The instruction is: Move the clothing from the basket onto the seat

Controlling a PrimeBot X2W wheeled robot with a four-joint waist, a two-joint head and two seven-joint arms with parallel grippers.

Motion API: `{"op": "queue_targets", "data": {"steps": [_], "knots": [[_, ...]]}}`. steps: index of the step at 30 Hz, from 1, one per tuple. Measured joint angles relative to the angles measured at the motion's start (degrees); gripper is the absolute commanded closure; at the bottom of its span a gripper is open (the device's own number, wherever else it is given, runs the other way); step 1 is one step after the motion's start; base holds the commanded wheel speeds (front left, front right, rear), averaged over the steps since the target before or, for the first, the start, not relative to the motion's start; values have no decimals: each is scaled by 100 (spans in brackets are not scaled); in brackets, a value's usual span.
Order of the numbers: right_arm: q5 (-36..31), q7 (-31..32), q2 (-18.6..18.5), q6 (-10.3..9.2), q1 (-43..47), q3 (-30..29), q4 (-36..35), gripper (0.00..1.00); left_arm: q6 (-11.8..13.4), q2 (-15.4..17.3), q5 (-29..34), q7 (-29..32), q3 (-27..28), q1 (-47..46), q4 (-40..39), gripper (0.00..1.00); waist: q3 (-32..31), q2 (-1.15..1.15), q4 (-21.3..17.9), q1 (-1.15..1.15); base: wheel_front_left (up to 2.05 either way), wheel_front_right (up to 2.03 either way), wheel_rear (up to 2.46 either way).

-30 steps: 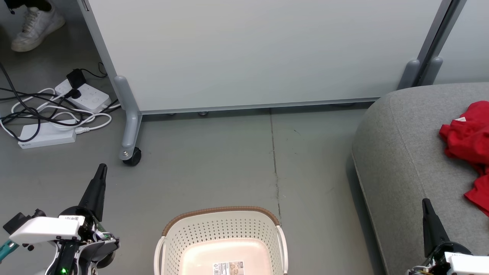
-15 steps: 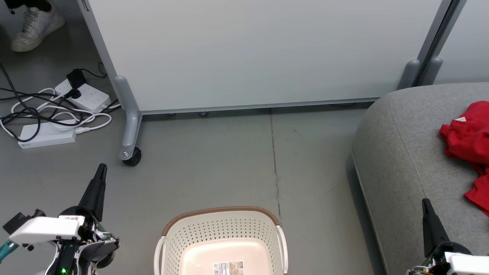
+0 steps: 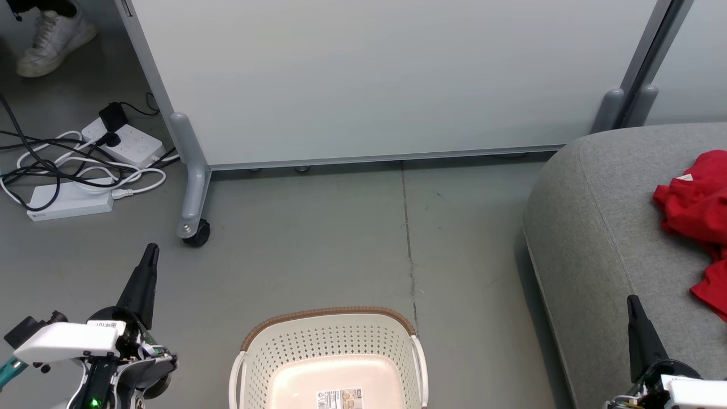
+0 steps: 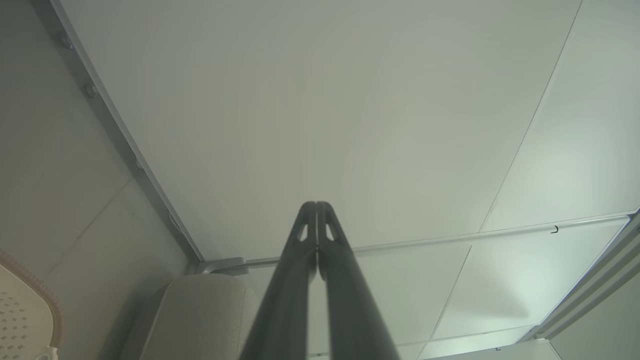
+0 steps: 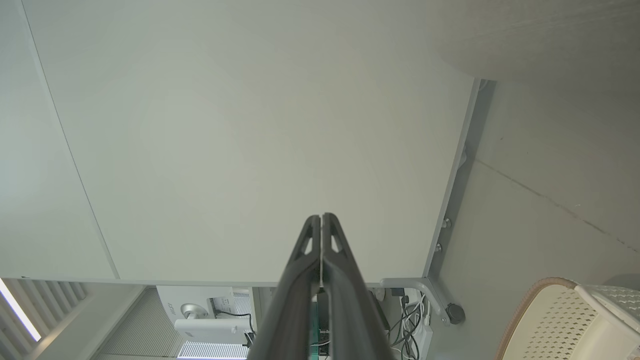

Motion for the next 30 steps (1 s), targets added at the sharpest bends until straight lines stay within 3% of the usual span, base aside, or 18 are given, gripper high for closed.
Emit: {"op": "queue_targets", "data": {"steps": [30], "knots": [[18, -43, -32, 0, 0, 42, -3, 100, -1, -1, 1, 3, 5, 0, 0, 100, 0, 0, 0, 0, 0, 0, 0]]}}
